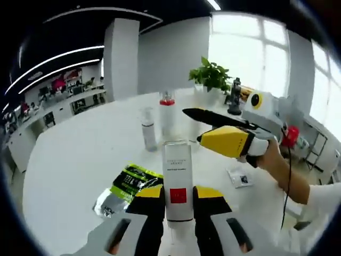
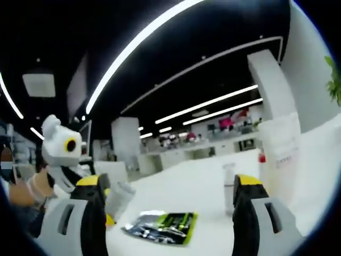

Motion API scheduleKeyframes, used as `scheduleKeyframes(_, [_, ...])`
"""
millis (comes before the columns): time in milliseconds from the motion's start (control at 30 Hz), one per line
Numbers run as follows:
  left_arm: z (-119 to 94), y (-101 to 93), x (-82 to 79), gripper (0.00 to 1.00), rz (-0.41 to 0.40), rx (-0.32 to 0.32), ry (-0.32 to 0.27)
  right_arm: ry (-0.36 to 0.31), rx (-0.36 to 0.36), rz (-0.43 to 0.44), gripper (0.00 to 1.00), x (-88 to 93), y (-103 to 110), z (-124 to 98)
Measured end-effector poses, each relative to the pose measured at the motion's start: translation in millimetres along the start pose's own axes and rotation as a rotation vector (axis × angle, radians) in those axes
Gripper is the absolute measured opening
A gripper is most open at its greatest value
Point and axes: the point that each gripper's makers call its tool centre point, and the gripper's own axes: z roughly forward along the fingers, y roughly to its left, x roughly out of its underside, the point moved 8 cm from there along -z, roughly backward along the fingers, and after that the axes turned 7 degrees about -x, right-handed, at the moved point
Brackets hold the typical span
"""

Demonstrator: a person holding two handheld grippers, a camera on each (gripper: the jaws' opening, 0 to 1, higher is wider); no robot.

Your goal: Arrange the skincare products in the storage area until every visible bottle or jar stands upright without overlapping.

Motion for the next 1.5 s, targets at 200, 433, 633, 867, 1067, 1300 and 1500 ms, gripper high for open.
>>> scheduleKeyframes(200, [-2, 18.7, 1.4, 0.20, -0.051, -0.131, -0.227, 0.002, -0.022, 0.011, 0.99, 3.4, 4, 0])
scheduleKeyframes(433, [7, 38.5, 7.7, 0.20, -0.096, -0.205, -0.422, 0.030, -0.049, 0.003, 0.98, 11.9, 20, -2])
scheduleKeyframes(633, [16, 38.6, 12.0, 0.20, -0.073, -0.195, -0.485, 0.060, -0.069, -0.009, 0.98, 23.0, 38, -7])
scheduleKeyframes(867, [14, 33.8, 16.1, 0.20, -0.131, -0.133, -0.538, 0.078, -0.080, 0.014, 0.89, 31.3, 45, -8])
scheduleKeyframes(1067, [14, 23.5, 21.5, 0.20, -0.081, -0.164, -0.544, 0.068, -0.134, 0.074, 0.89, 35.3, 53, -4])
scheduleKeyframes(1300, [19, 8.2, 25.9, 0.20, -0.034, -0.160, -0.514, 0.090, -0.175, 0.063, 0.76, 36.7, 64, -1])
scheduleKeyframes(1500, [22, -9.3, 29.2, 0.20, -0.001, -0.117, -0.479, 0.077, -0.223, 0.088, 0.66, 32.9, 75, -4])
